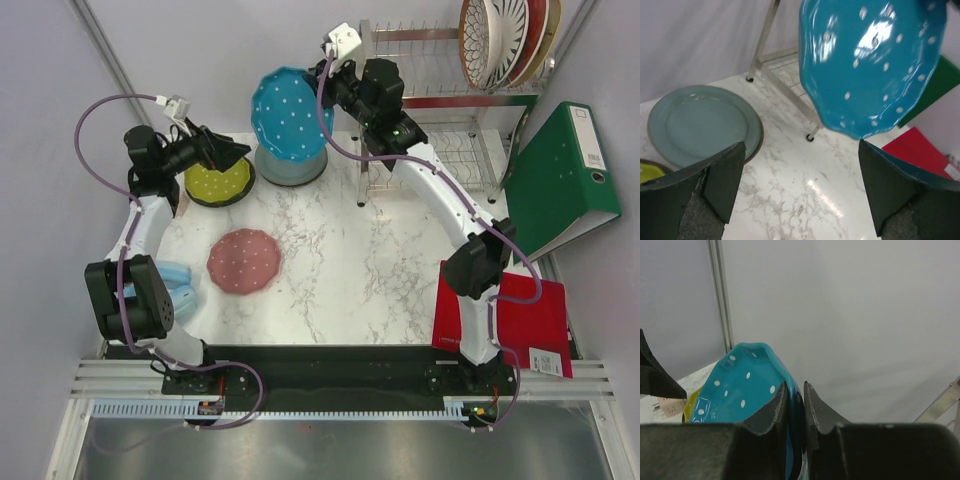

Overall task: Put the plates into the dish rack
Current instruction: Insert the plate into the dish rack.

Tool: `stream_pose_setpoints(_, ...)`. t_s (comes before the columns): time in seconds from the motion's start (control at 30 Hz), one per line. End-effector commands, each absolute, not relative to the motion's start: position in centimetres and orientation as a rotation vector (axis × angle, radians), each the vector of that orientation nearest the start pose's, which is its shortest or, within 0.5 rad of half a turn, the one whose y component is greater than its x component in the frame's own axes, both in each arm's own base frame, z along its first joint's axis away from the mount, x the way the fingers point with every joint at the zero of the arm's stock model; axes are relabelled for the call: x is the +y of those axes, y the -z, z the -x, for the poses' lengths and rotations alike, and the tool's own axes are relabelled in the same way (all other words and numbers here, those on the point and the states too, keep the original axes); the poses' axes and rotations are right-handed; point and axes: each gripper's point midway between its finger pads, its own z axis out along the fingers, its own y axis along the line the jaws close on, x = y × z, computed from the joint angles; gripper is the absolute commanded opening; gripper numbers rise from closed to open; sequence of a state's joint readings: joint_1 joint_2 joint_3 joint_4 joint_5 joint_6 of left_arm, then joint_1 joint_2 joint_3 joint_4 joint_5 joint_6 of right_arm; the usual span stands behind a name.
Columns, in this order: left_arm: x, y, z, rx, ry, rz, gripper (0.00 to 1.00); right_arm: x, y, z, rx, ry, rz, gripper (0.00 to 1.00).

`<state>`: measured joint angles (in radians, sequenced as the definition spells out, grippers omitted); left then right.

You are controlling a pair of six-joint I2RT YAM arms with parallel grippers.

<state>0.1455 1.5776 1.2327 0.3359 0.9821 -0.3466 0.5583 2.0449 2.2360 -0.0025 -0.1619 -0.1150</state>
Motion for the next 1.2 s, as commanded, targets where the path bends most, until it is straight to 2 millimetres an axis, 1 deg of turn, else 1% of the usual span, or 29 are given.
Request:
stream_pose_setpoints(0.0, -9.2, -33.5, -44.1, 1.523, 1.198, -0.401, 1.0, 31.2, -59.4, -44.5, 0.961, -0.534, 0.488, 0.0)
stream_pose_setpoints(0.07, -9.2, -33.6, -44.6, 1.523, 1.254, -0.371, 1.0, 31.2, -59.0, -44.5, 0.974, -0.538, 0.494, 0.0)
stream_pose_setpoints(0.1, -9.1, -33.2, -45.4, 1.508, 1.254, -0.379, 1.0, 31.2, -59.0, -44.3, 0.976, -0.543, 0.495, 0.0)
stream_pose_setpoints(0.23, -9.4, -32.4, -46.8, 1.512, 1.279, -0.424, 1.0, 31.6, -58.6, -44.1, 0.992, -0.574, 0.499, 0.0)
stream_pose_setpoints(0.27, -9.5, -32.9, -47.1, 1.501, 1.278, -0.442, 0.99, 31.9, -58.4, -43.9, 0.995, -0.583, 0.506, 0.0)
stream_pose_setpoints(0.33, -9.5, -32.5, -47.5, 1.501, 1.286, -0.459, 0.98, 32.3, -58.0, -43.8, 1.006, -0.592, 0.514, 0.0)
stream_pose_setpoints(0.37, -9.5, -32.9, -47.6, 1.493, 1.282, -0.472, 0.98, 32.6, -57.9, -43.6, 1.007, -0.598, 0.519, 0.0)
stream_pose_setpoints(0.47, -9.6, -33.3, -47.4, 1.479, 1.28, -0.51, 0.95, 32.7, -57.7, -43.6, 1.01, -0.597, 0.519, 0.0)
stream_pose_setpoints(0.5, -9.7, -33.2, -47.0, 1.482, 1.286, -0.536, 0.92, 32.7, -57.7, -43.7, 1.011, -0.594, 0.521, 0.0)
stream_pose_setpoints(0.6, -9.8, -33.0, -45.8, 1.503, 1.331, -0.578, 0.9, 32.5, -57.6, -43.9, 1.014, -0.58, 0.517, 0.0)
stream_pose_setpoints(0.67, -9.7, -33.1, -44.6, 1.535, 1.369, -0.589, 0.91, 32.5, -57.5, -43.9, 1.021, -0.576, 0.519, 0.0)
stream_pose_setpoints(0.8, -9.5, -33.5, -43.1, 1.546, 1.368, -0.611, 0.94, 32.5, -57.2, -43.9, 1.029, -0.574, 0.525, 0.0)
stream_pose_setpoints(0.93, -9.6, -33.9, -42.9, 1.544, 1.37, -0.604, 0.95, 32.8, -56.7, -44.0, 1.041, -0.587, 0.53, 0.0)
stream_pose_setpoints(1.03, -10.0, -34.5, -43.1, 1.535, 1.373, -0.613, 0.95, 33.2, -56.1, -44.2, 1.054, -0.603, 0.537, 0.0)
stream_pose_setpoints(1.07, -10.3, -35.0, -43.1, 1.524, 1.37, -0.623, 0.96, 33.3, -56.0, -44.2, 1.058, -0.612, 0.532, 0.0)
stream_pose_setpoints(1.17, -10.9, -35.4, -43.6, 1.514, 1.376, -0.629, 0.96, 33.6, -55.7, -44.5, 1.064, -0.623, 0.534, 0.0)
